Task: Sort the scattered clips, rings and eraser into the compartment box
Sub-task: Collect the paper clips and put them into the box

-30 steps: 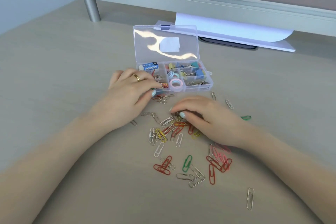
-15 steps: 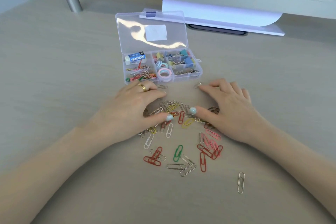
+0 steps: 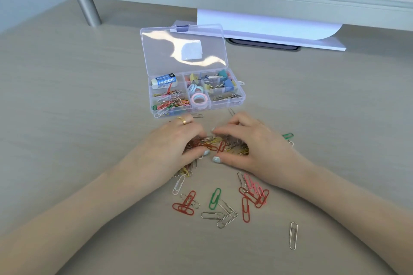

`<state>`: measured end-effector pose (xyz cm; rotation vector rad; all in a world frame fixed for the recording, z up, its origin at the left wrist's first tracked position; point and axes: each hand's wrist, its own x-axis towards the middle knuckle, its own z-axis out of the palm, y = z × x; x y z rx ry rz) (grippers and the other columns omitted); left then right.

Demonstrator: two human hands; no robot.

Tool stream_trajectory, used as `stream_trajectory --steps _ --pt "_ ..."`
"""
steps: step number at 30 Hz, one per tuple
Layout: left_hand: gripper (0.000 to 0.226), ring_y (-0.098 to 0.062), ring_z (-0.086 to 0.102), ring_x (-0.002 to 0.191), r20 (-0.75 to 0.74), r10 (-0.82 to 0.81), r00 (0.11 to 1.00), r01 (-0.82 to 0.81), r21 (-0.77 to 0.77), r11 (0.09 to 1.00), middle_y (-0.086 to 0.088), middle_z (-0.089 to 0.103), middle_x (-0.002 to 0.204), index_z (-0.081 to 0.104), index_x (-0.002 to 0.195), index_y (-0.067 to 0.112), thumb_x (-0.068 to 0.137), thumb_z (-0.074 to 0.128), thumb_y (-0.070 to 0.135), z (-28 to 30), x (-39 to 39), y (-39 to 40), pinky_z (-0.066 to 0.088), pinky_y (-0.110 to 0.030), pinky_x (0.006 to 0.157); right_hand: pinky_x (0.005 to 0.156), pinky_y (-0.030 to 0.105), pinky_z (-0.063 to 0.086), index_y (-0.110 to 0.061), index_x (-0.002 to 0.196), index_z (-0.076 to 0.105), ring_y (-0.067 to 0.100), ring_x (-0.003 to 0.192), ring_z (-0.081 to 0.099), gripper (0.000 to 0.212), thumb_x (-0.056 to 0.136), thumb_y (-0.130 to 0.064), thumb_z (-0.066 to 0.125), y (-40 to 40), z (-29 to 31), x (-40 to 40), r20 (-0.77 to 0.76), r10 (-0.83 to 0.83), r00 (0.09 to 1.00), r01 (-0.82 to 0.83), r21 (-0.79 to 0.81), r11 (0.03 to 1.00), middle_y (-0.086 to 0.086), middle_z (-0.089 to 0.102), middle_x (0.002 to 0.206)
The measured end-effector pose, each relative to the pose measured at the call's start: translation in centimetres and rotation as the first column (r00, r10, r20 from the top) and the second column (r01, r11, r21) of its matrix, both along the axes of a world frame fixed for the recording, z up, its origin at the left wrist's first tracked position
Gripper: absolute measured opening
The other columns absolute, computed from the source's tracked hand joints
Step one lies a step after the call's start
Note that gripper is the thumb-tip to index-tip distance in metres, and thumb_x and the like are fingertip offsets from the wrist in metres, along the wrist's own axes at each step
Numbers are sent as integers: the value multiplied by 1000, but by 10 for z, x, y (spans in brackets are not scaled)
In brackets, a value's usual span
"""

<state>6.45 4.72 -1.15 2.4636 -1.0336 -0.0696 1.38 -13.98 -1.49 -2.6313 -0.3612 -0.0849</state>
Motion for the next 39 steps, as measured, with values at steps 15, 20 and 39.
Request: stream_trajectory --steps 15,20,39 --pt "8 6 42 67 -47 28 999 -34 -151 988 14 42 62 63 82 19 81 61 11 2 -1 -2 33 -12 59 60 18 29 -15 88 64 7 67 42 25 77 -33 51 13 3 9 88 59 994 -55 -50 997 -11 41 75" --pt "10 7 43 69 -27 23 999 -27 -164 986 16 42 63 61 79 20 81 61 10 3 0 0 33 -8 60 59 16 28 -16 80 63 -1 66 31 23 75 -33 47 12 0 11 143 76 987 -75 -11 997 -16 34 69" --pt "6 3 44 64 50 270 962 -229 -397 889 4 50 66 66 79 11 79 62 5 14 48 20 32 -5 60 54 10 40 -19 71 67 4 55 48 7 76 -14 68 14 23 25 -15 -98 995 97 349 932 -8 56 60"
